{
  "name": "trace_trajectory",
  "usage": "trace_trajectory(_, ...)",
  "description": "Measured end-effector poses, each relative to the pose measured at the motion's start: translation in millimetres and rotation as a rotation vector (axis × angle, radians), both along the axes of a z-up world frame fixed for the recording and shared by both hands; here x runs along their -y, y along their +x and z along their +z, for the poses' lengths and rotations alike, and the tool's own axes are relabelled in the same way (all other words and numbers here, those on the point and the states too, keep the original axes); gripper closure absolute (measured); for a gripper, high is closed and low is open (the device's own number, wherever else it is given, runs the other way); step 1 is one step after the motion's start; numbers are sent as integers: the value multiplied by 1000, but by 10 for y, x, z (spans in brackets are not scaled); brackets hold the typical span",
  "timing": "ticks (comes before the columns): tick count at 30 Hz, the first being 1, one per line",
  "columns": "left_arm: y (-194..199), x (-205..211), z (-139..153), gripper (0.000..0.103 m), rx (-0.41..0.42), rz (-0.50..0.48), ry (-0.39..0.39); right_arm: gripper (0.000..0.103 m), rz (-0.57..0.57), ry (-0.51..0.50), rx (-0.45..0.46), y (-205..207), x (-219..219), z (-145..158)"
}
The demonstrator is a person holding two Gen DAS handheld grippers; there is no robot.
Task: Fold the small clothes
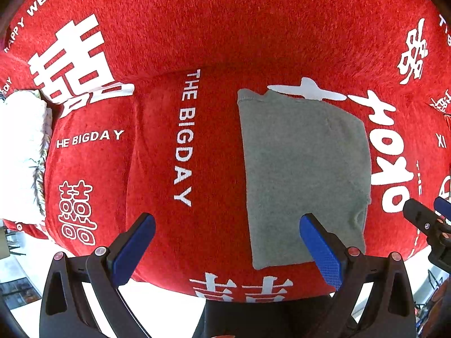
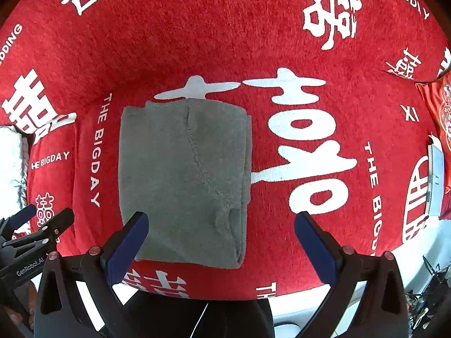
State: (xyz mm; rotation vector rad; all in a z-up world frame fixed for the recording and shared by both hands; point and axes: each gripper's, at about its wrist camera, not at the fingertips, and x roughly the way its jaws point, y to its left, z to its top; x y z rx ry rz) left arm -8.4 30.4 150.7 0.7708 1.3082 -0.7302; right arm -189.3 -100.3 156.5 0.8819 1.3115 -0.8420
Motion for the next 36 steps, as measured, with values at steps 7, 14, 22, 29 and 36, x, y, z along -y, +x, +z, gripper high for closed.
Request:
trace_trajectory(7, -2, 14, 31, 1, -2, -2, 11, 0, -1, 6, 0, -2, -18, 11)
trace_trajectory(14, -17, 47, 71, 1, 3, -15, 15, 0, -8, 10, 2, -29, -30, 35)
trace_trajectory(22, -46, 71, 84, 1, 0, -17, 18, 0, -7, 15, 2, -34, -20, 36)
trace_trajectory(29, -65, 77, 80, 1, 7, -18, 20, 0, 3, 21, 1, -31, -6, 29)
trace_trajectory(36, -77, 81, 69, 1, 18, -15, 30, 0, 17, 38, -2, -7, 10, -6)
